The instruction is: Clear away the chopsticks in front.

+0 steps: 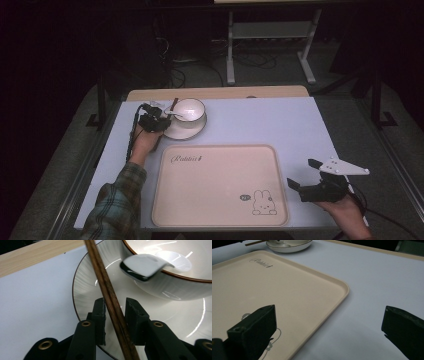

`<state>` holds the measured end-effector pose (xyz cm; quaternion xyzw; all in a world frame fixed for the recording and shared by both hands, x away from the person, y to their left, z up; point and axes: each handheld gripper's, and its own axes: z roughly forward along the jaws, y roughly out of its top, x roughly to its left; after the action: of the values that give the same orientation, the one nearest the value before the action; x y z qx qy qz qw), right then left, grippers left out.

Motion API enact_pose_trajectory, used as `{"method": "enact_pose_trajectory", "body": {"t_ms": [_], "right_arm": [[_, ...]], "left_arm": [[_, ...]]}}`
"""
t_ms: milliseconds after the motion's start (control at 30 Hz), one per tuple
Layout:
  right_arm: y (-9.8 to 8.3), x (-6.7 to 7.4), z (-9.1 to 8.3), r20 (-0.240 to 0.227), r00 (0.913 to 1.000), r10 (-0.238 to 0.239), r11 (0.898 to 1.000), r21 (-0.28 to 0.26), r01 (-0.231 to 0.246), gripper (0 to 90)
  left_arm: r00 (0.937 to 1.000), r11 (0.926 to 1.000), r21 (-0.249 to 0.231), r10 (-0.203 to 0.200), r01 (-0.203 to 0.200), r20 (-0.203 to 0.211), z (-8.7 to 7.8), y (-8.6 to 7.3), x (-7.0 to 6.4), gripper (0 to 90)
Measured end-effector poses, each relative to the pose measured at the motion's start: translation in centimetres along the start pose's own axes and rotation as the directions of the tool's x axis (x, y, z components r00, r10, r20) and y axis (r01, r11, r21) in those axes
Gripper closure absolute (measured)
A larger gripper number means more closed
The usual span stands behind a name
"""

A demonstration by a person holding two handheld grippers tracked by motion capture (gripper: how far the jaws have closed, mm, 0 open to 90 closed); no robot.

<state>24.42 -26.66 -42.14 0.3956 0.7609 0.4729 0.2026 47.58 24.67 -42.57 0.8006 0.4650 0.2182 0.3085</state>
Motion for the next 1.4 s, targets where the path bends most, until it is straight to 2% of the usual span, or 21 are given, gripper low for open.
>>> {"method": "enact_pose_trajectory", "body": {"t_ms": [67, 133, 267, 400, 533, 833, 867, 967, 1067, 1267, 1400], "right_arm": [[0.0, 0.0, 0.0, 0.000, 1.0000, 0.002, 1.000, -0.001, -0.002, 0.0], [0.0, -0.1, 0.0, -0.002, 1.0000, 0.002, 1.000, 0.001, -0.002, 0.0], [-0.1, -0.1, 0.1, -0.003, 1.0000, 0.001, 1.000, 0.006, -0.001, 0.0], [-0.1, -0.1, 0.1, -0.004, 1.0000, 0.003, 1.000, 0.008, -0.003, 0.0], [-0.1, -0.1, 0.1, -0.005, 1.0000, 0.002, 1.000, 0.009, -0.002, 0.0], [-0.2, -0.2, 0.0, -0.005, 1.0000, 0.004, 1.000, 0.007, -0.004, 0.0], [-0.2, -0.2, 0.0, -0.005, 1.0000, 0.003, 1.000, 0.005, -0.003, 0.0], [-0.2, -0.2, 0.0, -0.004, 1.0000, 0.005, 1.000, 0.005, -0.005, 0.0], [-0.2, -0.2, 0.0, -0.005, 1.0000, 0.004, 1.000, 0.005, -0.004, 0.0], [-0.2, -0.1, 0.0, -0.005, 1.0000, 0.003, 1.000, 0.007, -0.003, 0.0], [-0.1, 0.0, 0.0, -0.005, 1.0000, -0.002, 1.000, 0.007, 0.002, 0.0]], "left_arm": [[1.0000, 1.0000, 0.006, 0.004, -0.004, 0.003, 0.3, 0.0, 0.2, 71.6], [0.9999, 1.0000, -0.003, -0.007, 0.007, 0.012, 0.5, 0.0, 0.5, 73.2], [0.9998, 0.9999, -0.014, -0.001, 0.002, 0.020, 0.7, 0.1, 0.7, 77.0], [0.9997, 1.0000, -0.007, 0.002, -0.002, 0.025, 0.9, 0.3, 0.7, 77.3], [0.9990, 0.9998, 0.003, 0.022, -0.022, 0.038, 1.1, 0.7, 0.6, 77.9], [0.9981, 0.9997, 0.009, 0.021, -0.022, 0.058, 1.2, 0.9, 0.6, 77.4], [0.9979, 0.9996, 0.012, 0.023, -0.024, 0.060, 1.0, 0.8, 0.7, 75.0], [0.9974, 0.9999, 0.009, 0.004, -0.005, 0.071, 0.5, 0.6, 1.1, 71.3], [0.9954, 0.9996, -0.020, -0.017, 0.019, 0.094, -0.6, 0.3, 1.6, 68.9], [0.9916, 0.9965, -0.069, -0.038, 0.047, 0.123, -3.4, -1.1, 2.3, 69.2], [0.9889, 0.9938, -0.084, -0.061, 0.073, 0.135, -4.8, -2.5, 2.6, 72.8]]}}
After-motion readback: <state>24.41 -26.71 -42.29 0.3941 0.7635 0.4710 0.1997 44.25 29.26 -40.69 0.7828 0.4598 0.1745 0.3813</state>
